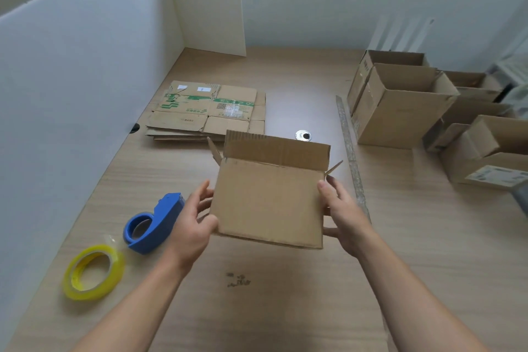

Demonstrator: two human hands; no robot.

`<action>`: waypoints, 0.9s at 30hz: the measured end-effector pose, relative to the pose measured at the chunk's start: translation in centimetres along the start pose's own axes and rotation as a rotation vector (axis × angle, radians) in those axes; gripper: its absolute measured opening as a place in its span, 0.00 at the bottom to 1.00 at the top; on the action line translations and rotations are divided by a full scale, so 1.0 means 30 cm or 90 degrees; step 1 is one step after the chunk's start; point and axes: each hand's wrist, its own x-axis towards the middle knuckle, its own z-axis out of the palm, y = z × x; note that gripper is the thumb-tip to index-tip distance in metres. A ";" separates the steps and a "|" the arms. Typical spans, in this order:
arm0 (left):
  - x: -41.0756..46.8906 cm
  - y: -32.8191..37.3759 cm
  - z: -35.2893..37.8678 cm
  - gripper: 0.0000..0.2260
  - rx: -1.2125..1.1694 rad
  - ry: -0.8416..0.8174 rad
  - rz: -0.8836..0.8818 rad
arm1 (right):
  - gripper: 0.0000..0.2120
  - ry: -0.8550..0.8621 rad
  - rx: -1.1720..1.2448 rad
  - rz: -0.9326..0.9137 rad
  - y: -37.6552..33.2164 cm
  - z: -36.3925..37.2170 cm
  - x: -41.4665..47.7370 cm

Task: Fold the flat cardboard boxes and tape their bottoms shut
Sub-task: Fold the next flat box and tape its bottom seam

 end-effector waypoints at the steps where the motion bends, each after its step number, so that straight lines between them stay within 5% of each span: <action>1: -0.001 0.000 -0.005 0.31 0.008 -0.014 -0.012 | 0.14 -0.021 -0.023 -0.002 0.008 0.001 -0.003; 7: -0.003 -0.006 -0.002 0.22 0.026 -0.010 -0.038 | 0.15 -0.093 0.007 -0.088 0.090 0.004 -0.020; 10: -0.020 -0.026 -0.006 0.26 0.014 0.005 -0.040 | 0.16 -0.090 0.010 -0.117 0.130 -0.002 -0.035; 18: -0.077 -0.037 -0.037 0.29 0.078 -0.001 0.000 | 0.41 -0.141 -0.117 -0.188 0.153 -0.029 -0.077; 22: -0.079 -0.021 -0.048 0.27 0.056 0.026 0.001 | 0.34 -0.158 -0.121 -0.213 0.146 -0.017 -0.098; 27: -0.068 -0.028 -0.032 0.24 0.161 0.062 0.015 | 0.14 0.011 -0.203 -0.249 0.079 -0.007 -0.052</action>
